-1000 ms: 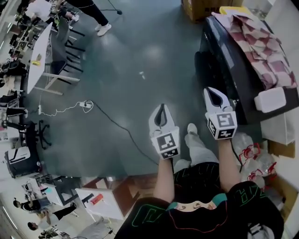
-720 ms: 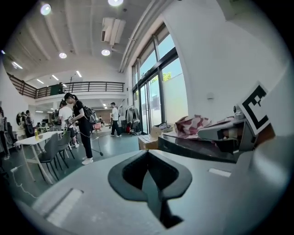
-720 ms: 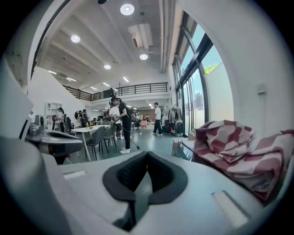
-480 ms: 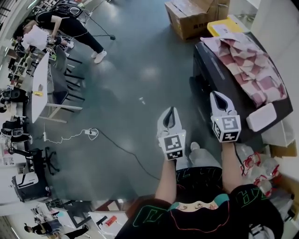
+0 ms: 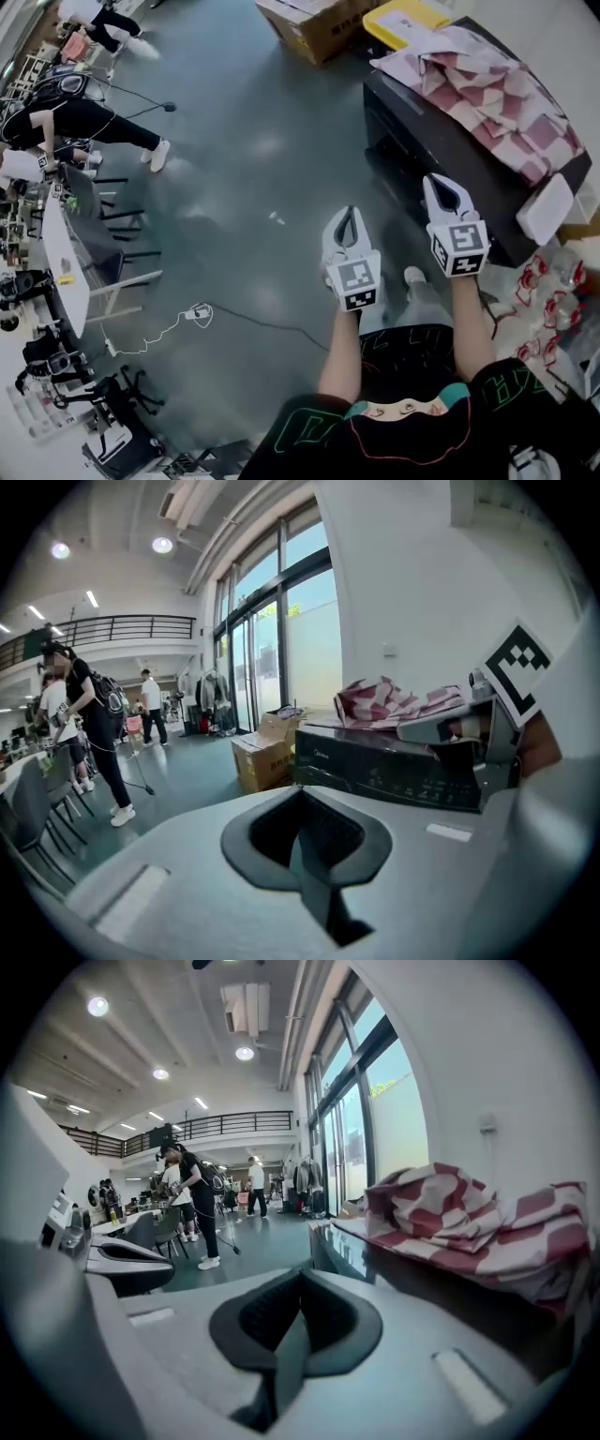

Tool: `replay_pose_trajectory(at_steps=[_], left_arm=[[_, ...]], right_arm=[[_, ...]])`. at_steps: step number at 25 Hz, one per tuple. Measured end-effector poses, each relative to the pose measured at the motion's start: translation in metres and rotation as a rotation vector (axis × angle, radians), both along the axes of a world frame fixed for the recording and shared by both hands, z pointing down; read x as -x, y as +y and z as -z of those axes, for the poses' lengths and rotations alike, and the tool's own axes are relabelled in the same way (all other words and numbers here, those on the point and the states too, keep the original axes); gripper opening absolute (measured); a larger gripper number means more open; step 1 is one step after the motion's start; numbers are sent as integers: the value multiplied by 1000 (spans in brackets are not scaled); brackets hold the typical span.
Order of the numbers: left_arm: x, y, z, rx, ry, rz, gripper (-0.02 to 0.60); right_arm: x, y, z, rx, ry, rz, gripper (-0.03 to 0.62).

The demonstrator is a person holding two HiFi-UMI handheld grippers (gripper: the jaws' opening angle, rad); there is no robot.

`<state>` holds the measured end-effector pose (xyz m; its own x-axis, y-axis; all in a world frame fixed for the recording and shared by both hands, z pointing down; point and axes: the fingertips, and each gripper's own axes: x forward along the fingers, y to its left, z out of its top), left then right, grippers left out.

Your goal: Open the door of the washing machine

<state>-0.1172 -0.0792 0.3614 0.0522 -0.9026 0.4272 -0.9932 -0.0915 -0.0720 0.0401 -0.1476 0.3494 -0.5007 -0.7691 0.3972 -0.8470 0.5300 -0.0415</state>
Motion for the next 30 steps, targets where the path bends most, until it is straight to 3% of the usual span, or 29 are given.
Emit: replay_pose_trajectory(at_steps=[5, 10, 15, 17, 22, 25, 30], left_arm=[[5, -35, -50, 77, 21, -142, 11], [-10, -67, -93, 146, 1, -331, 11], [-29, -106, -124, 168, -26, -483, 11], [-37, -119, -139, 186, -49, -542, 12], [-50, -148, -179, 243, -184, -715, 19], [-57, -162, -209, 303, -310, -848, 145], [-58, -188, -247, 333, -487, -997, 190]], right_arm=[[6, 3, -46, 78, 64, -65, 3], [8, 5, -70, 98, 276, -51, 3], [7, 3, -101, 156, 375, -53, 3], [2, 2, -117, 201, 415, -50, 56], [-6, -3, -155, 283, 516, -79, 85], [-6, -7, -170, 319, 561, -86, 114], [-2, -20, -191, 354, 647, -86, 146]])
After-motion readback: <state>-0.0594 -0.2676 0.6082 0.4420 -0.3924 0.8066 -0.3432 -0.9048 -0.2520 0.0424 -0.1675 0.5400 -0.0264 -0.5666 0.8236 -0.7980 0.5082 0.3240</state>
